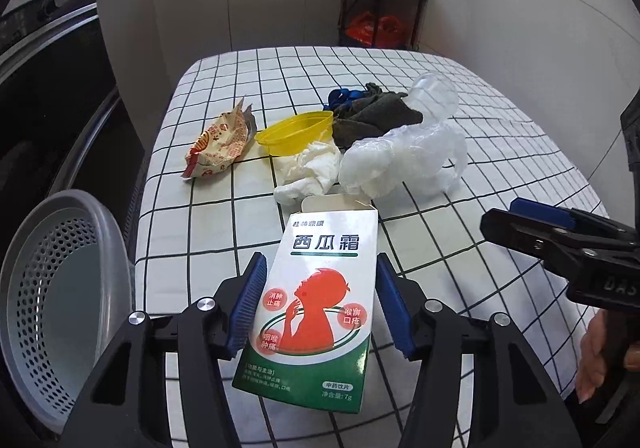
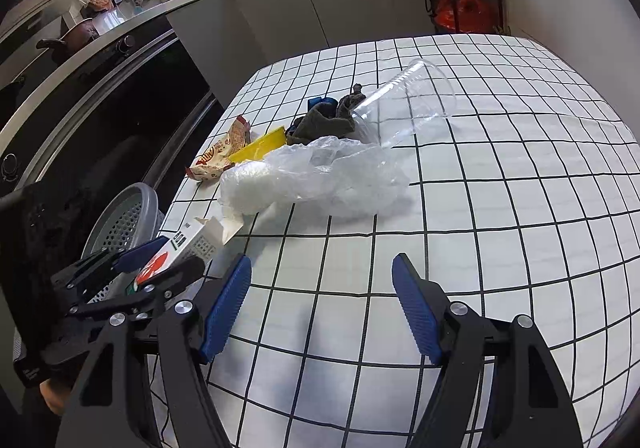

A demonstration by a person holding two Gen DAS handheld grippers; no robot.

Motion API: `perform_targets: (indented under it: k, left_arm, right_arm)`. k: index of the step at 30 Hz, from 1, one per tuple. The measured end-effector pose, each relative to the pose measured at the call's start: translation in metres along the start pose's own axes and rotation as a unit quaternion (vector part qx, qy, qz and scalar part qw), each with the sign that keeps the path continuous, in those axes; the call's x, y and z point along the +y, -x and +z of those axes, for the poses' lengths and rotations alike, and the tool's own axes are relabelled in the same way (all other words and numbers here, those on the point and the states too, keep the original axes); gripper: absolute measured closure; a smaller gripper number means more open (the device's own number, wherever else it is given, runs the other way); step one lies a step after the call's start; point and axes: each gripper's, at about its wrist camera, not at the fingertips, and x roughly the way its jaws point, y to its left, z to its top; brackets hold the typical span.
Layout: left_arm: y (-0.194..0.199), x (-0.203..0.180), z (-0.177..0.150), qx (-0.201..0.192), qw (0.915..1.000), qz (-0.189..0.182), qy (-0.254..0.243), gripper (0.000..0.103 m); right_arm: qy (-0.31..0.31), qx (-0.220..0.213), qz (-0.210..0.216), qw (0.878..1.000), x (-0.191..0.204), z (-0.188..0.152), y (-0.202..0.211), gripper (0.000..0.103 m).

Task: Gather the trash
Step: 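Grasp the clear plastic bag with the right gripper while the left gripper holds the box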

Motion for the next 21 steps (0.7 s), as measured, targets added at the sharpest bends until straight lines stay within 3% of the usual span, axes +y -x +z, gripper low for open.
perform_targets:
  k: [9, 21]
  left_arm:
    - [0.044, 0.004, -0.010, -0.055, 0.9969, 0.050, 0.025, 0.050]
    - [0.061, 0.031, -0.011, -0.074, 0.9927, 0.067, 0.067, 0.050]
  right_arm:
    - [0.024, -0.013, 0.003, 1.000, 0.015, 0.001, 0.003, 0.033]
    - [0.079, 0.011, 0.043, 0.996, 0.056, -0.003, -0.018, 0.031]
